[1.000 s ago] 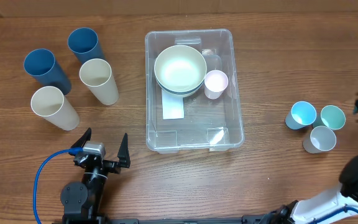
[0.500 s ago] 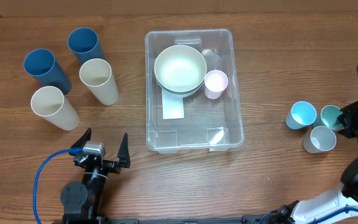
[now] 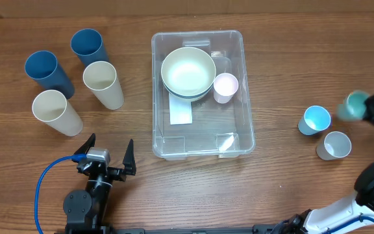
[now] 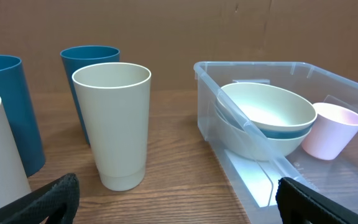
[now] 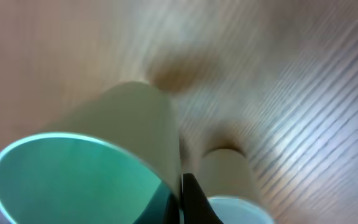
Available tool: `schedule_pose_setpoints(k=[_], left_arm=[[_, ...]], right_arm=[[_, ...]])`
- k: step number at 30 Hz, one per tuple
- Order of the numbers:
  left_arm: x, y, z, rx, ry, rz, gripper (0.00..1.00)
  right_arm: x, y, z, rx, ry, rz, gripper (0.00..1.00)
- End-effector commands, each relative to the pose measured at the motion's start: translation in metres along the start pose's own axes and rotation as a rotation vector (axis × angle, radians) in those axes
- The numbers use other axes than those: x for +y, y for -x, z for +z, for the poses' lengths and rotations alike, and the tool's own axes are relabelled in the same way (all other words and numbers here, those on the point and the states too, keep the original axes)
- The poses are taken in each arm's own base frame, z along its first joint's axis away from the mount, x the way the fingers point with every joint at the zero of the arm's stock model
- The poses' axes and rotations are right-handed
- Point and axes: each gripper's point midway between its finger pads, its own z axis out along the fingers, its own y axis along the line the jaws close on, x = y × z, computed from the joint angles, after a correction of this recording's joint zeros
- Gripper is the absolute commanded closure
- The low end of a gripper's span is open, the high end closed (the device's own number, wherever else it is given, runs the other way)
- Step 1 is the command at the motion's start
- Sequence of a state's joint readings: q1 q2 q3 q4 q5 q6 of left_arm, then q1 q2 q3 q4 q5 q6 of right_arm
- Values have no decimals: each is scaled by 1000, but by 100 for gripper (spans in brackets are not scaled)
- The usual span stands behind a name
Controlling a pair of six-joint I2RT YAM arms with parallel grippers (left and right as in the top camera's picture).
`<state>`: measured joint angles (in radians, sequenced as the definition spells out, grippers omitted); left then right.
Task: Pack container
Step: 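Grasp the mint cup with the right gripper and lift it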
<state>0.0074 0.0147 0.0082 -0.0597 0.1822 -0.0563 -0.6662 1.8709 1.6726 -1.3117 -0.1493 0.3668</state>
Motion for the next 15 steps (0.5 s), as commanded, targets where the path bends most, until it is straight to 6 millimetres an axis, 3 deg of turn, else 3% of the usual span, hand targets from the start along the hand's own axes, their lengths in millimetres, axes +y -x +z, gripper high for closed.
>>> schedule_pose_setpoints(k=[1, 3, 5, 10, 13, 15], left_arm=[[2, 1, 0, -8, 11, -9, 0], [2, 1, 0, -7, 11, -9, 0], [2, 1, 0, -7, 11, -9, 0], [2, 1, 0, -8, 11, -9, 0], [2, 1, 0, -8, 11, -9, 0], [2, 1, 0, -8, 11, -9, 0]], right_arm=[[65, 4, -106, -245, 146, -142, 96], [116, -29, -156, -325, 231, -314, 96], [159, -75, -173, -324, 296, -466, 96], [228, -176, -152, -271, 313, -710, 96], [248, -221, -133, -251, 269, -805, 96], [255, -241, -117, -232, 246, -847, 96]])
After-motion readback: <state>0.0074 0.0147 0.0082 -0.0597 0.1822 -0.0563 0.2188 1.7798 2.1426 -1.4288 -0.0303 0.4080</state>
